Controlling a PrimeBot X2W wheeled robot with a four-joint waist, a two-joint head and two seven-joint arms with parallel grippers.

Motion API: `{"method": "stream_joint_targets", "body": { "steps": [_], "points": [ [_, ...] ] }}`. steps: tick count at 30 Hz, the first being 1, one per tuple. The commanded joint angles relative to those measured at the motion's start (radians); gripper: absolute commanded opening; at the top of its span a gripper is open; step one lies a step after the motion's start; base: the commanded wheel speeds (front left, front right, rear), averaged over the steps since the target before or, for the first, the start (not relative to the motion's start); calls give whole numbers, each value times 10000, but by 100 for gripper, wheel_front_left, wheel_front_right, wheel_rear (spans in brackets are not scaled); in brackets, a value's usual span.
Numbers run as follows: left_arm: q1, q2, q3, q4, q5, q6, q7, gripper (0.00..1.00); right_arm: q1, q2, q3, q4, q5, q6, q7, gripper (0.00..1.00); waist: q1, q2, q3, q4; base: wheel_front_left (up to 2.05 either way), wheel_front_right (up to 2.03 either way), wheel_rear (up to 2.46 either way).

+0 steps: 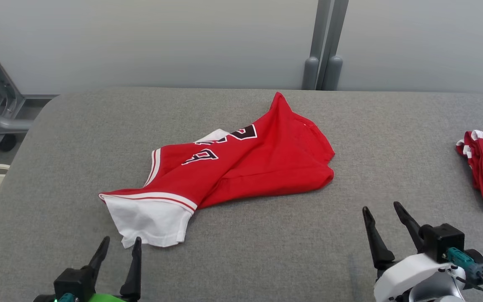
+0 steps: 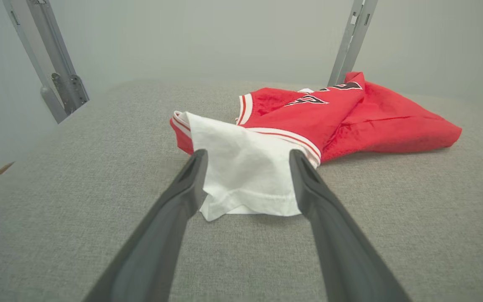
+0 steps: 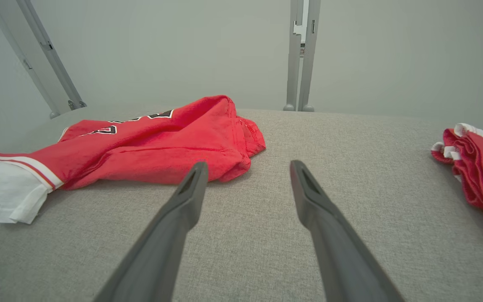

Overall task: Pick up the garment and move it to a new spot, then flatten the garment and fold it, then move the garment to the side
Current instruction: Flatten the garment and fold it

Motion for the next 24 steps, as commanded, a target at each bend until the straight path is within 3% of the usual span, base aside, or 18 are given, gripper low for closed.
{"method": "stream_joint_targets", "body": {
  "steps": [1,12,24],
  "points": [
    [17,123,-148,123,-52,-58,224,100,-167,-6,46,75,-195,-8,301,100,0,0,50,27,0,0,0],
    [-1776,408,-644,2408,-467,-180,1584,100,-2275,-363,209,1052,-288,-7,3272,100,0,0,1036,78,0,0,0],
    [-3088,462,-1131,3914,-1095,-258,1591,100,-4130,-745,629,2197,-23,-8,4065,100,0,0,1692,223,0,0,0]
  ]
}}
